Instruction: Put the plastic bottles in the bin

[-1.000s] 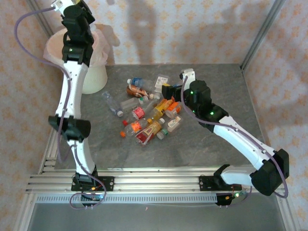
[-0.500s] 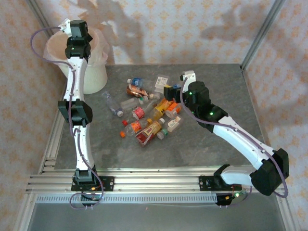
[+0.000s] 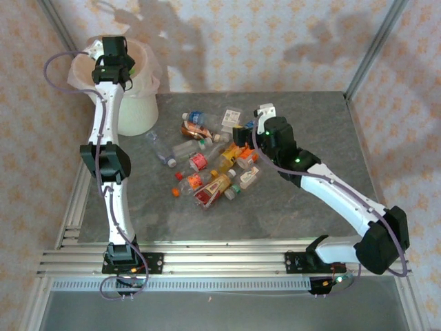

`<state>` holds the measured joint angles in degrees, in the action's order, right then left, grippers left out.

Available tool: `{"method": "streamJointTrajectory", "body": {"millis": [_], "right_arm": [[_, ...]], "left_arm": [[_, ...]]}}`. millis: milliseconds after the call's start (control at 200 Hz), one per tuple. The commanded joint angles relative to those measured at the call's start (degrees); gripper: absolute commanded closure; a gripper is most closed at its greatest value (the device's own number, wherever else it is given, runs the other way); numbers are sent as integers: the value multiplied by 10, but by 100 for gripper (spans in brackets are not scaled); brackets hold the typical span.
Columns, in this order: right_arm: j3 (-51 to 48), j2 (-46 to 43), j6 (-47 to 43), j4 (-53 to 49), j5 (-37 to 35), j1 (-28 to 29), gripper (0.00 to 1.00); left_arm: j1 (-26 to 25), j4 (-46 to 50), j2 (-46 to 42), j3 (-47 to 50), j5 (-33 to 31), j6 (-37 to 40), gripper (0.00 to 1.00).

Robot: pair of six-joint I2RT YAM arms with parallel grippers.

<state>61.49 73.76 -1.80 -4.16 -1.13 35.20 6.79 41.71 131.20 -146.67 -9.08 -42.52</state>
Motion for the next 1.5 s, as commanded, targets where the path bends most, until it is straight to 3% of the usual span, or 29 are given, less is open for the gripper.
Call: {"method": "streamJointTrajectory", "body": {"millis": [0, 325, 490, 726, 811, 921, 1041, 1181, 1291, 1496], "right_arm": [[20, 8, 5, -14, -12, -1, 1], [20, 33, 153, -87, -112, -27, 1], [12, 49, 242, -162, -128, -74, 1], [78, 152, 307, -250, -37, -122, 0], [96, 191, 334, -250, 6, -122, 1], [93, 222, 391, -227, 9, -131, 2], [117, 270, 440, -197, 69, -164, 11], [151, 330, 477, -179, 83, -173, 23], [173, 363, 491, -171, 85, -174, 28], [193, 406, 506, -157, 104, -174, 30]], "left_arm": [[-1, 19, -42, 12, 7, -39, 32], [-1, 21, -45, -19, -4, -15, 14], [-2, -17, -78, -23, 62, 33, 0], [-43, -29, -170, 3, 125, 116, 0], [-70, -44, -229, 63, 146, 157, 0], [-108, -98, -326, 203, 173, 163, 0], [-141, -189, -436, 384, 202, 134, 0], [-177, -266, -546, 561, 197, 93, 0], [-187, -255, -589, 629, 195, 79, 0], [-188, -199, -629, 672, 213, 94, 0]]}}
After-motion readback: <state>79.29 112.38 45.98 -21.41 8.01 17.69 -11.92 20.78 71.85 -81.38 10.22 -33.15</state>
